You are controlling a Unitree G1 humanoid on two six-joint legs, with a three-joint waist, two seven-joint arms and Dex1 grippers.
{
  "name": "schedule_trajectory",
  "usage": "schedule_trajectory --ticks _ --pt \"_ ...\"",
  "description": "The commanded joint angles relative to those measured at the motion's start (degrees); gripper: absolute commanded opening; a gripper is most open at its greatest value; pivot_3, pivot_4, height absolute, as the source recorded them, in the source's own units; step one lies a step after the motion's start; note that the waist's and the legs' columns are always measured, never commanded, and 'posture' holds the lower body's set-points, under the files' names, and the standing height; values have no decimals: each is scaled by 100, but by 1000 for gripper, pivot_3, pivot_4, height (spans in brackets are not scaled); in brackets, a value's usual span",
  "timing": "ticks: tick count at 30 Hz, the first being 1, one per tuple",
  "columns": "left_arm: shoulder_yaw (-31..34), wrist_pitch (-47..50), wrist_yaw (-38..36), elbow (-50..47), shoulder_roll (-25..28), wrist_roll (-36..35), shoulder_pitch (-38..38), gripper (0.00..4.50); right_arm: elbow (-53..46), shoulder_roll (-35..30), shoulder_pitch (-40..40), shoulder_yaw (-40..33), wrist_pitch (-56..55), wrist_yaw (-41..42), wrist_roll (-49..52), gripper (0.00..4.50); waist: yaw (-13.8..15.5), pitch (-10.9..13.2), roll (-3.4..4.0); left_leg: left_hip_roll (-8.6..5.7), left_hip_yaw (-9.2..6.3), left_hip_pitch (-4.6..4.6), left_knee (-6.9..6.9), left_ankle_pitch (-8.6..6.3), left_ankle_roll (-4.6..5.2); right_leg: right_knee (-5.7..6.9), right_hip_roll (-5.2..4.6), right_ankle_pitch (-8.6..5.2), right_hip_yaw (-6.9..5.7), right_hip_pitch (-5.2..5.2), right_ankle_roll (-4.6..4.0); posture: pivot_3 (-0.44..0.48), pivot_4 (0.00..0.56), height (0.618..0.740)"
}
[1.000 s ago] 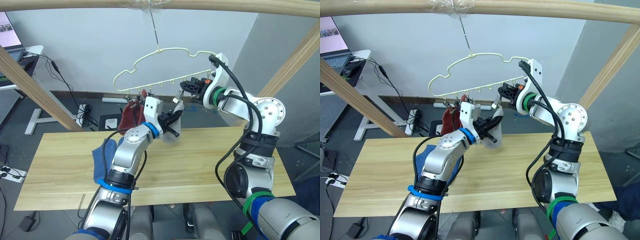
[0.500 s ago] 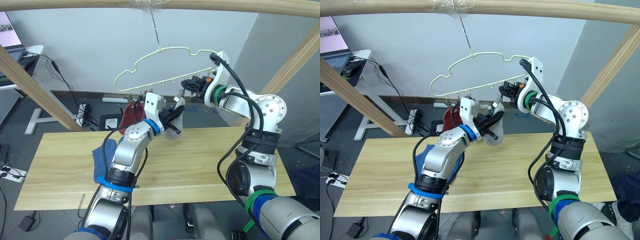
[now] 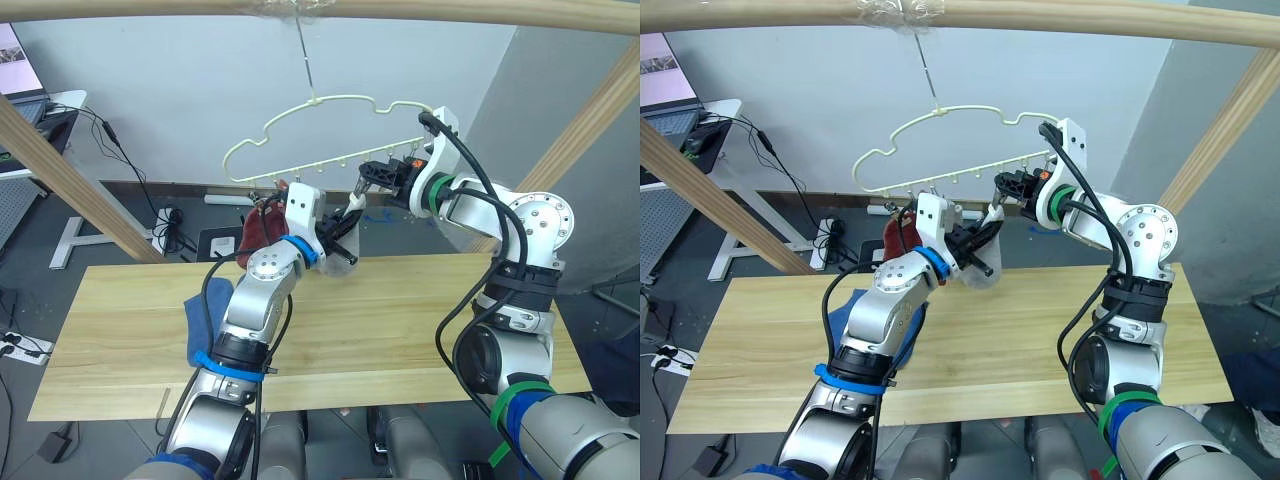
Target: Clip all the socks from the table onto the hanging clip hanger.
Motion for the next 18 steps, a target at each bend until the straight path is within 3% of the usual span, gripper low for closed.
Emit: schedule_trajectory --ticks 1,4,6,11,18 --pt "7 -175 -7 -35 -27 28 -149 0 -245 -65 -65 -233 76 37 265 2852 -12 0 0 0 0 0 0 0 0 0 0 0 0 0 0 -20 231 740" --pt "-41 -268 -89 136 -29 51 -138 0 -880 -145 58 -536 494 50 634 3870 -17 0 0 1 1 -1 0 0 0 0 0 1 1 -2 -2 -46 230 740" --pt "-28 -318 -168 218 -11 11 -118 0 -1192 -115 166 -632 652 -8 766 3870 -27 0 0 1 1 -2 0 0 0 0 0 1 2 -2 -2 -71 226 740" --pt "67 -428 -533 586 125 -113 -15 1324 -2756 -424 1146 22 377 77 671 3893 -86 -3 3 1 4 -2 1 0 0 -1 1 -1 3 -1 1 -128 213 740" --pt "272 97 -1324 -143 911 -525 530 3365 -3994 -1430 2945 1902 -1634 217 -989 3893 -354 -3 3 4 13 0 1 0 0 1 5 -2 14 -7 6 -121 226 740"
